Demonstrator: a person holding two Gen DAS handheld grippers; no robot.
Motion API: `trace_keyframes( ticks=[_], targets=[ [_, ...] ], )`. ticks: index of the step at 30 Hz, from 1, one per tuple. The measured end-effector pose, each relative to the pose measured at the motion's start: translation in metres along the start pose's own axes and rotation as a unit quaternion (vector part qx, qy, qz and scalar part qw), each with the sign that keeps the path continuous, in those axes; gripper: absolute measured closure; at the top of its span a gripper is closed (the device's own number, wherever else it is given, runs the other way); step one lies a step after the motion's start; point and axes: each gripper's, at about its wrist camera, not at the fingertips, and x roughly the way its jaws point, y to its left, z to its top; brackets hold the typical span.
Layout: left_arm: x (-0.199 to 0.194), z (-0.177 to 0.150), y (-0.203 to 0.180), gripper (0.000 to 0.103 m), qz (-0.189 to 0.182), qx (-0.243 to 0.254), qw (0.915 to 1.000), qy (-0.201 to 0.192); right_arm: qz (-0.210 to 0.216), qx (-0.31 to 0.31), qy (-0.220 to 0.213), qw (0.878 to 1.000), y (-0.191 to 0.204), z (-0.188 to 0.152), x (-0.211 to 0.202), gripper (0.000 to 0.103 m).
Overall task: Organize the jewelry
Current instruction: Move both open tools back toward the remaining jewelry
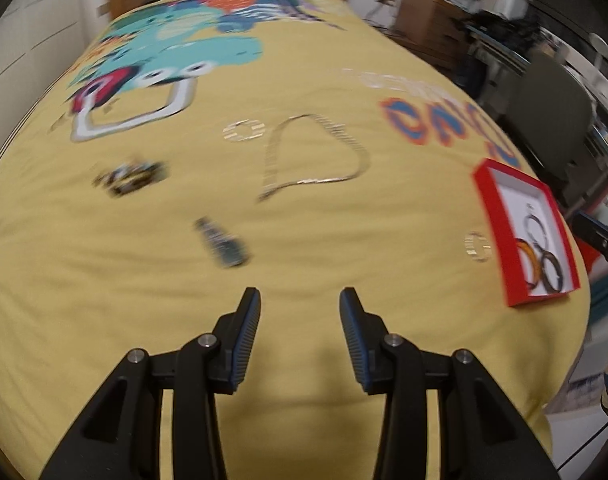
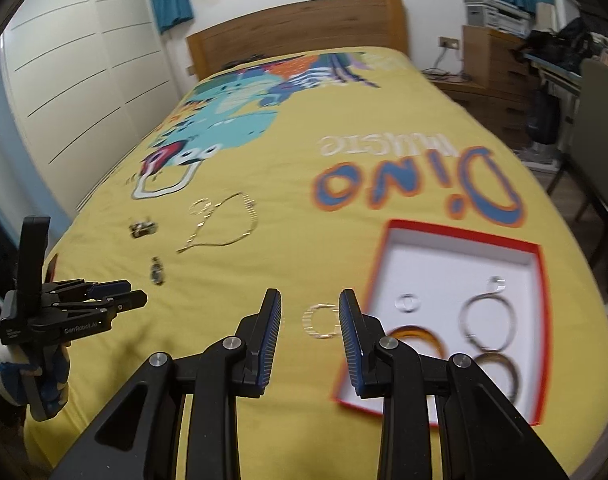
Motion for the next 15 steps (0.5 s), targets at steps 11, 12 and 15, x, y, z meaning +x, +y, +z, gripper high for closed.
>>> trace_keyframes(
  ticks=[11,12,15],
  targets=[
    [0.02,-0.004,0.068,0.064,0.0,-0.074,0.9972,0.004,0.032,-0.019,0.031,0.999,0.048,0.003,0.056,0.073],
    [0.025,-0.001,0.069,0.064,-0.005,-0.079,0.9969,0.004,0.033,-0.018,0.034,0.999,0.05,0.004,0.064,0.073],
    [0.04,0.009,0.069,0.064,-0.014,-0.086,0.9961,0.009,0.037,-0.015,0.042,0.998,0.052,0.008,0.084,0.073]
  ],
)
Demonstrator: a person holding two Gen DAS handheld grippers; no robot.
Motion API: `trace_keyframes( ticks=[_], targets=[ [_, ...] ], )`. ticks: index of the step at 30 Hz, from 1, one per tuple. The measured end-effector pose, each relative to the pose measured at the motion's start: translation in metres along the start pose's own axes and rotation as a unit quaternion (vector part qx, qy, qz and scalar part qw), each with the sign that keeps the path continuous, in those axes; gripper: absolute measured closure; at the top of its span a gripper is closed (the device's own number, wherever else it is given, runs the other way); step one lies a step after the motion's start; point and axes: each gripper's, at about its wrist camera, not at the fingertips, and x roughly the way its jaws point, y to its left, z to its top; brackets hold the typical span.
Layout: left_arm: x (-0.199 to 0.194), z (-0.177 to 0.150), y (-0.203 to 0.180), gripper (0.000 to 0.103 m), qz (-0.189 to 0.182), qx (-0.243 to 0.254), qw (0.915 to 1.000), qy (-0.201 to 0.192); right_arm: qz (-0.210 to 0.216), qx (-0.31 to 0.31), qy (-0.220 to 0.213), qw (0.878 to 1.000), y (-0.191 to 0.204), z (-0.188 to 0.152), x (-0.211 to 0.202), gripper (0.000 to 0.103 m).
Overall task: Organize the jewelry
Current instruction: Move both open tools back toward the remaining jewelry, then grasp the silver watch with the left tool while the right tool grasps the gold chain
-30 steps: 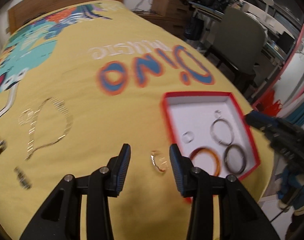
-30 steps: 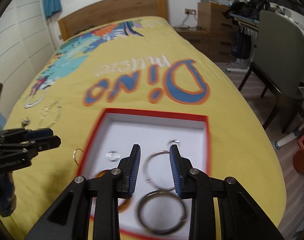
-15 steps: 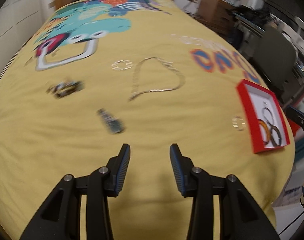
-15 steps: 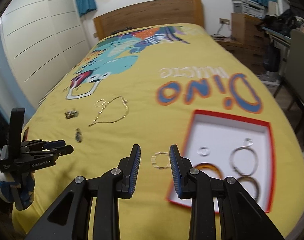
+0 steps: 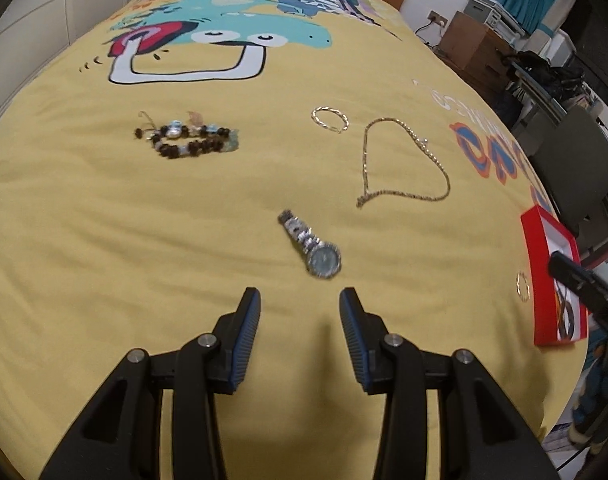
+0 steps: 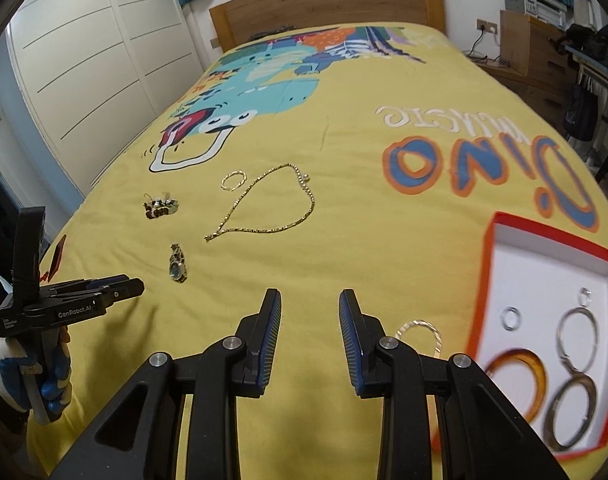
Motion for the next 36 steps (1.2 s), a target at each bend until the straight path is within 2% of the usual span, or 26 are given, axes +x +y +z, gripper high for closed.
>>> trace_keyframes(
  ticks=[8,12,14,16,18,21,22,24,25,26,27,31,36],
  targets=[
    [0.04,0.022,-0.01,0.064,-0.002,0.004,0.9997,0.024,0.008,0.024,0.008,1.0,-0.006,0.027,0.058,0.073],
    [0.055,0.027,-0.014,0.064,0.009,0.014,0.9994,0.032,0.016,0.04,0.007,0.999,-0.009,0.042,0.083,0.063],
    [0.057,0.029,-0.015,0.065,0.008,0.016,0.9993,0.031,0.015,0.044,0.009,0.999,-0.009,0.049,0.097,0.063],
    [0.058,0.03,-0.014,0.075,0.014,0.021,0.9993,0.027,0.019,0.051,0.013,0.998,-0.009,0.054,0.11,0.063],
    [0.06,0.029,-0.011,0.081,0.019,0.025,0.9992,0.024,0.02,0.059,0.016,0.998,-0.009,0.057,0.123,0.063],
    [0.057,0.028,-0.009,0.081,0.017,0.029,0.9992,0.021,0.021,0.065,0.022,0.997,-0.007,0.06,0.14,0.063],
    [0.056,0.028,-0.009,0.081,0.02,0.032,0.9991,0.019,0.019,0.065,0.025,0.997,-0.005,0.061,0.145,0.064],
    [0.052,0.028,-0.008,0.081,0.025,0.036,0.9989,0.015,0.015,0.06,0.034,0.998,-0.001,0.061,0.154,0.08],
    [0.05,0.028,-0.008,0.081,0.028,0.036,0.9989,0.013,0.01,0.058,0.04,0.997,0.0,0.06,0.158,0.083],
    [0.048,0.028,-0.008,0.081,0.03,0.037,0.9988,0.011,0.006,0.06,0.042,0.997,-0.001,0.059,0.159,0.094],
    [0.045,0.027,-0.008,0.081,0.033,0.037,0.9987,0.009,0.004,0.064,0.045,0.997,-0.003,0.059,0.159,0.1],
    [0.034,0.027,-0.01,0.081,0.035,0.037,0.9987,0.002,-0.002,0.052,0.043,0.998,-0.003,0.053,0.143,0.1],
    [0.016,0.025,-0.016,0.081,0.03,0.039,0.9987,-0.01,0.001,0.046,0.006,0.999,-0.005,0.049,0.104,0.1]
  ],
)
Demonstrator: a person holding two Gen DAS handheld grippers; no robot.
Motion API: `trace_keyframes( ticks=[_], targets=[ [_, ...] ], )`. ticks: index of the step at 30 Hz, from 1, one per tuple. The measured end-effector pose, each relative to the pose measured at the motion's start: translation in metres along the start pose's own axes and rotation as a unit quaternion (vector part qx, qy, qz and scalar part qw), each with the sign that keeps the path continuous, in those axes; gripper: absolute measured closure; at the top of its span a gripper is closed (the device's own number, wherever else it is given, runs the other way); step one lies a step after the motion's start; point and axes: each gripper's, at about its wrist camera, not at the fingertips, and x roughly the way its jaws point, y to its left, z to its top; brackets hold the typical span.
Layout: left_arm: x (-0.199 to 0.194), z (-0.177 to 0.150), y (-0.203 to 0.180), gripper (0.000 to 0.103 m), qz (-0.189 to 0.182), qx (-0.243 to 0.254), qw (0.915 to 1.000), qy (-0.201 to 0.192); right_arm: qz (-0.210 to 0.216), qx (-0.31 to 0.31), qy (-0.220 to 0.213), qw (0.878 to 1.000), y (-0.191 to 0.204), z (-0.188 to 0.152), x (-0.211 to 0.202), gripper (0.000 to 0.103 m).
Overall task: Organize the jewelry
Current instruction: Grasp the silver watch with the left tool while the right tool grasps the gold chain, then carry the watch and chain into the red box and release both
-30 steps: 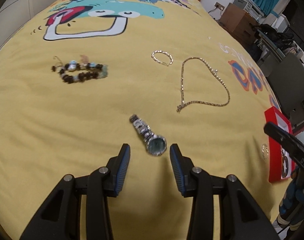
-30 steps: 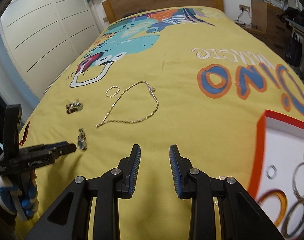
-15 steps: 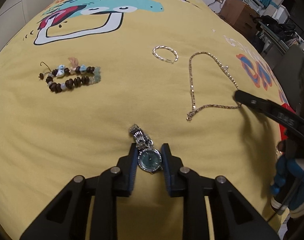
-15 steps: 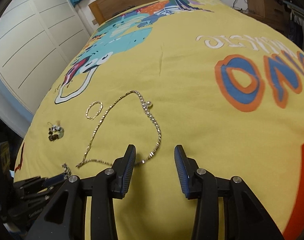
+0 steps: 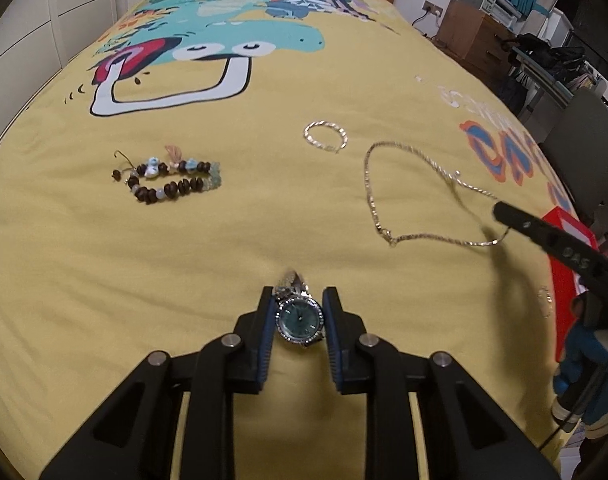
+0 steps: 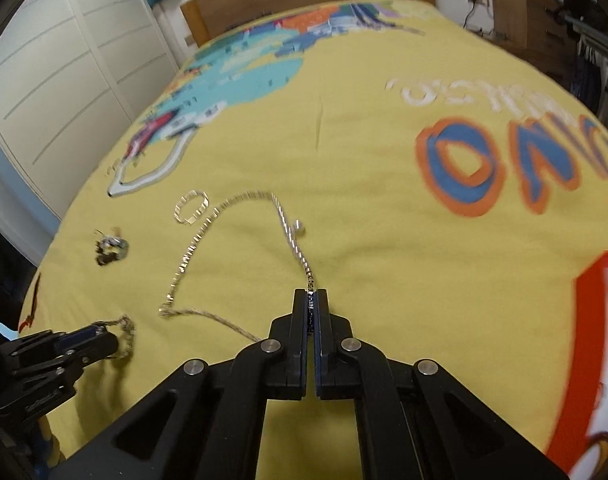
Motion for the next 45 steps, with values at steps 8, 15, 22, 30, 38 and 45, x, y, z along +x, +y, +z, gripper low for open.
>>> trace_keyframes(
  ticks=[8,15,22,30,38,45],
  targets=[
    [-0.038,0.005,-0.025,0.082,-0.024,0.014,0.9991,-0.031,0.012,-0.02,-0.075,0.997,0.0,0.02,-0.094,0.1],
    [-0.074,0.021,-0.075,0.082,-0.061,0.046,0.9952,-0.061,-0.008,-0.028,-0.138,0.99,-0.02,0.041,-0.188,0.1],
    [-0.095,0.038,-0.154,0.082,-0.105,0.095,0.9868,-0.079,-0.057,-0.019,-0.177,0.982,-0.066,0.047,-0.261,0.1],
    [-0.088,0.042,-0.261,0.081,-0.157,0.157,0.9727,-0.069,-0.086,0.005,-0.185,0.979,-0.116,0.039,-0.283,0.1],
    [-0.038,0.016,-0.336,0.081,-0.176,0.2,0.9639,-0.016,-0.112,0.035,-0.146,0.982,-0.173,0.01,-0.254,0.1],
    [0.014,-0.005,-0.367,0.081,-0.152,0.215,0.9644,0.024,-0.136,0.069,-0.087,0.984,-0.221,-0.033,-0.215,0.1]
  ],
)
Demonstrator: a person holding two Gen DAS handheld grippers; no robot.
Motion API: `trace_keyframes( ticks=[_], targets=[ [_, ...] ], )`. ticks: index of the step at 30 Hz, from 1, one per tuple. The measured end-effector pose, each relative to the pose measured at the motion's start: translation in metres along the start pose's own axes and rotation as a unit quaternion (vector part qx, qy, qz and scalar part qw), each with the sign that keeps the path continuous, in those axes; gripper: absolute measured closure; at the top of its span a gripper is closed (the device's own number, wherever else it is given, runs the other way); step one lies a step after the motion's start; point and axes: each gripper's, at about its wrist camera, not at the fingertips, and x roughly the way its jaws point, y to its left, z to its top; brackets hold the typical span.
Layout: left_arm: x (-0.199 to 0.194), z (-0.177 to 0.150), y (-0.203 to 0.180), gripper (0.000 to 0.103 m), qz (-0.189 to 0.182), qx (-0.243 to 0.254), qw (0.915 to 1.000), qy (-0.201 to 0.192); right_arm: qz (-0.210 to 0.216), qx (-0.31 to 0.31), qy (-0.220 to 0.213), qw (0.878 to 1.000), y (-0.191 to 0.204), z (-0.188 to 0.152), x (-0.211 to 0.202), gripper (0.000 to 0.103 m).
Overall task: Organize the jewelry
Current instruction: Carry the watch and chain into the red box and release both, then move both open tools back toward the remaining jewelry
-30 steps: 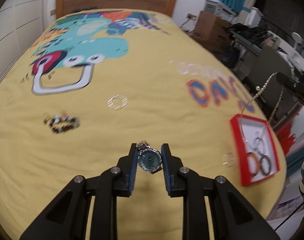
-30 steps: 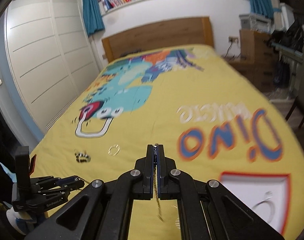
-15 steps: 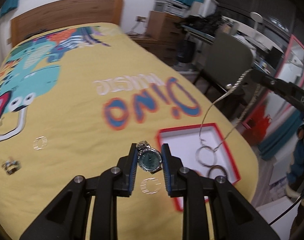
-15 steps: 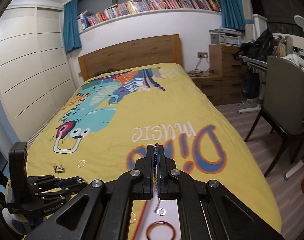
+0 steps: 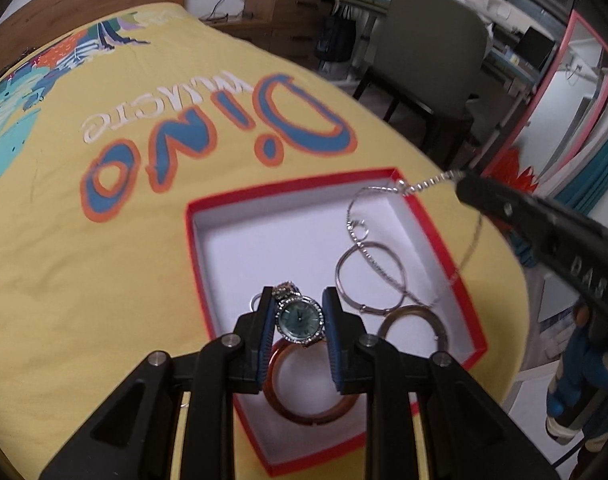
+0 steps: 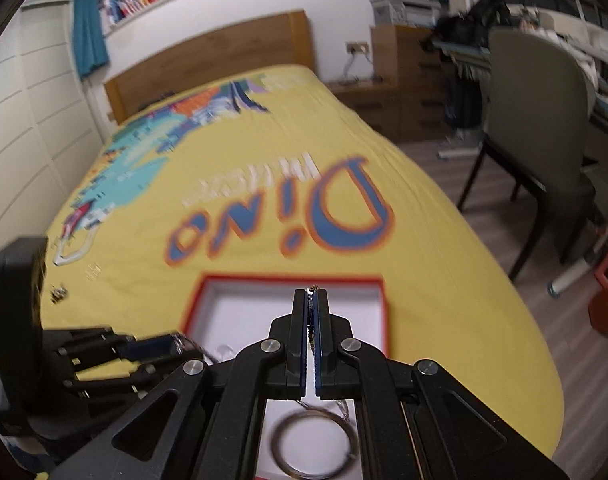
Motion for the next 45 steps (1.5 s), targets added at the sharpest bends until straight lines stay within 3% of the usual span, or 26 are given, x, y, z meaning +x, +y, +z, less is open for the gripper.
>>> trace_keyframes(
  ticks=[11,13,15,17,24,35,37,45],
  targets=[
    [0.022,-0.008,0.009,0.08,0.01,-0.003,0.9996,0.025,-0.01,0.011,0.04,0.999,-0.022,-0.037,0.024,0.099],
    [0.018,-0.008,0.008,0.079,0.003,-0.001,0.9997,0.024,-0.01,0.015,0.038,0.999,-0.023,-0.039,0.023,0.099],
    [0.014,-0.008,0.007,0.071,-0.001,0.001,0.9998,0.021,-0.014,0.018,0.037,0.999,-0.023,-0.038,0.02,0.091],
    [0.009,-0.009,0.006,0.071,-0.003,0.002,0.9998,0.017,-0.015,0.02,0.035,0.999,-0.023,-0.037,0.017,0.087],
    [-0.021,-0.011,0.011,0.071,-0.008,-0.005,0.9999,-0.005,-0.02,0.015,0.021,0.999,-0.016,-0.03,-0.003,0.087],
    [-0.078,-0.022,0.05,0.067,0.01,-0.037,0.9984,-0.042,-0.013,0.002,-0.002,1.0,0.018,-0.02,-0.037,0.082],
    [-0.092,-0.027,0.062,0.062,0.018,-0.044,0.9976,-0.051,-0.009,-0.003,-0.005,1.0,0.028,-0.019,-0.042,0.081],
    [-0.128,-0.053,0.13,0.061,0.056,-0.081,0.9929,-0.067,0.026,-0.029,-0.013,0.999,0.087,-0.01,-0.046,0.08]
  ],
)
